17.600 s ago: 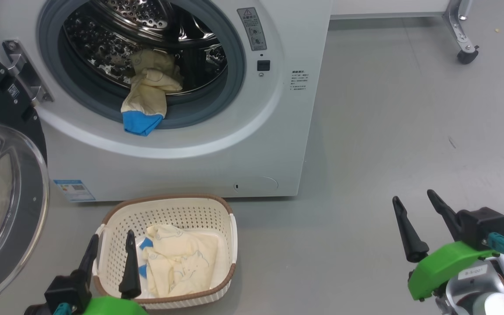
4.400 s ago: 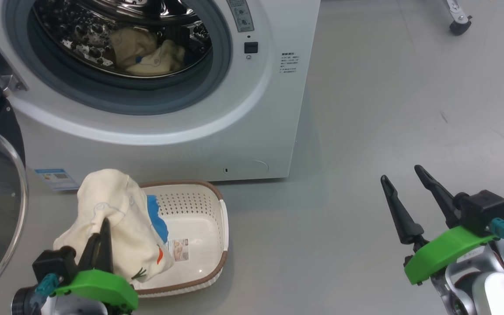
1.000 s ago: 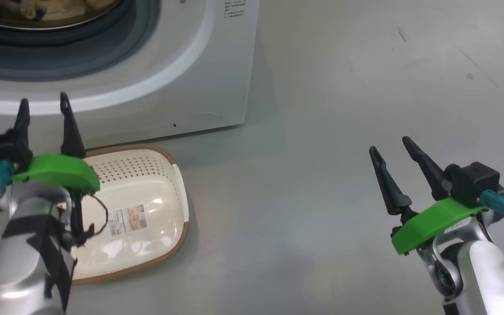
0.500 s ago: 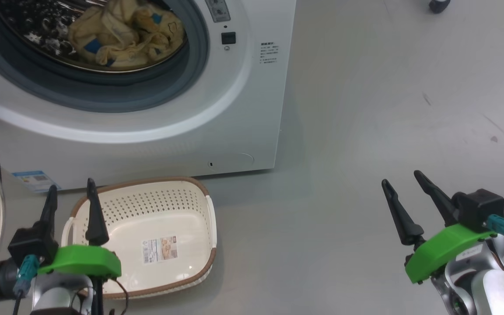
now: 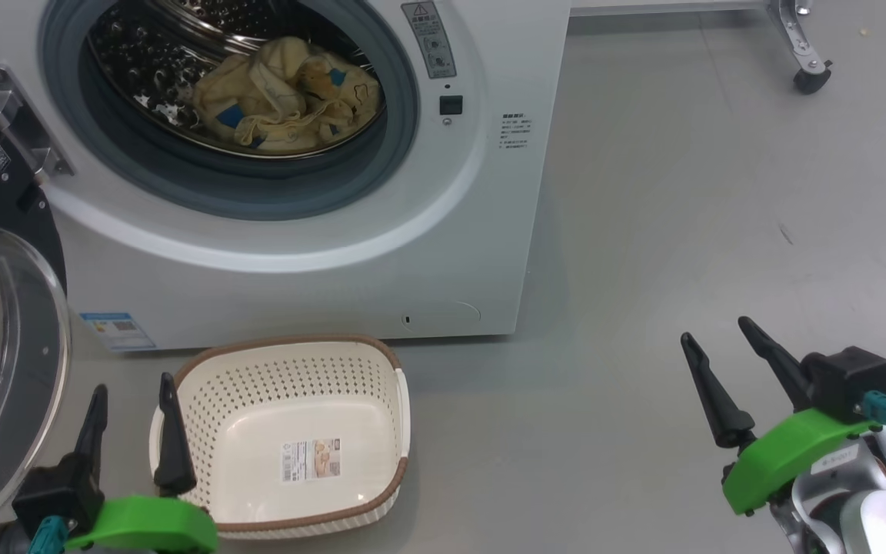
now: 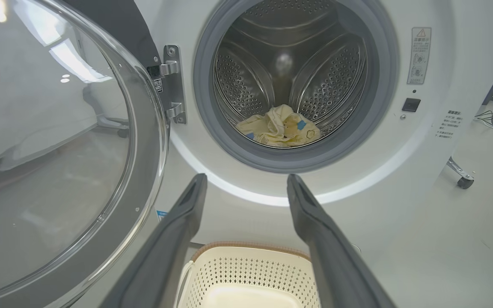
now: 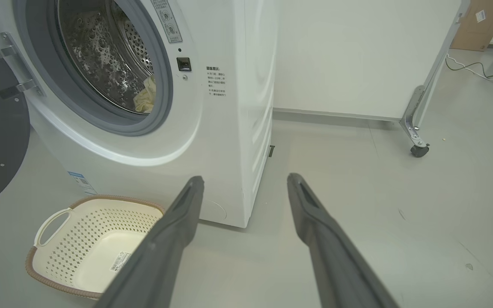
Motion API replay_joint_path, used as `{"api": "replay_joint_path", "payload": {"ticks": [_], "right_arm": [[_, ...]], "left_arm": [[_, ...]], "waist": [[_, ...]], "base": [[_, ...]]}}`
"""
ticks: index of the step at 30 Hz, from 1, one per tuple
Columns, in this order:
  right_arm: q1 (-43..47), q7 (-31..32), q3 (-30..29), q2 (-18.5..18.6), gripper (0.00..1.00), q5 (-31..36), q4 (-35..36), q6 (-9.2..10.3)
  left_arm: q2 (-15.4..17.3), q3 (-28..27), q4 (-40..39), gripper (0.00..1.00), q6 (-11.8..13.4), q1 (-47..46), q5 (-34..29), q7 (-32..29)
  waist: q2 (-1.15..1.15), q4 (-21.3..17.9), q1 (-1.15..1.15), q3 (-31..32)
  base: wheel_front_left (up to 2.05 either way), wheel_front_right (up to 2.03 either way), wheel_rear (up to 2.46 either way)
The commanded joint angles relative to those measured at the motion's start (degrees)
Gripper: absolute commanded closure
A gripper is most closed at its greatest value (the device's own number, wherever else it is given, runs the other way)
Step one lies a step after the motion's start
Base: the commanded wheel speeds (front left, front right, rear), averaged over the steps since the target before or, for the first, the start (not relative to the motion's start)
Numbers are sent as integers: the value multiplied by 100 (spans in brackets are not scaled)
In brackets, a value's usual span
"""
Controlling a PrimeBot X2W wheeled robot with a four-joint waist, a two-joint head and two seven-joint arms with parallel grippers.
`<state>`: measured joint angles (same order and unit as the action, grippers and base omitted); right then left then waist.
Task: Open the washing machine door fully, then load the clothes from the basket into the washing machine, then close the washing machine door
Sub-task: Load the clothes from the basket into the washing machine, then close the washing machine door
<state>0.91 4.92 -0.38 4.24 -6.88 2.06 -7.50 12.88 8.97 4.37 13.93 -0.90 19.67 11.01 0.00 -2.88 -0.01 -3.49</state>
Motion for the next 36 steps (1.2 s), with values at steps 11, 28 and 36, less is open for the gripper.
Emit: {"api": "replay_joint_path", "payload": {"ticks": [11,28,36], "right_arm": [[-72,57,64,103,0,175,354,1],[6,71,-8,16,0,352,431,1],[26,78,-9,5,0,354,419,1]], "left_arm": [[105,-113,-300,0,190,-78,-34,10],[138,-12,-269,0,162,-118,12,-4],[139,13,-256,0,178,-109,48,-16]], "waist": [[0,-20,1,73],[0,-49,1,132],[0,-69,1,165]], "base": [[0,0,0],[0,0,0],[0,0,0]]}}
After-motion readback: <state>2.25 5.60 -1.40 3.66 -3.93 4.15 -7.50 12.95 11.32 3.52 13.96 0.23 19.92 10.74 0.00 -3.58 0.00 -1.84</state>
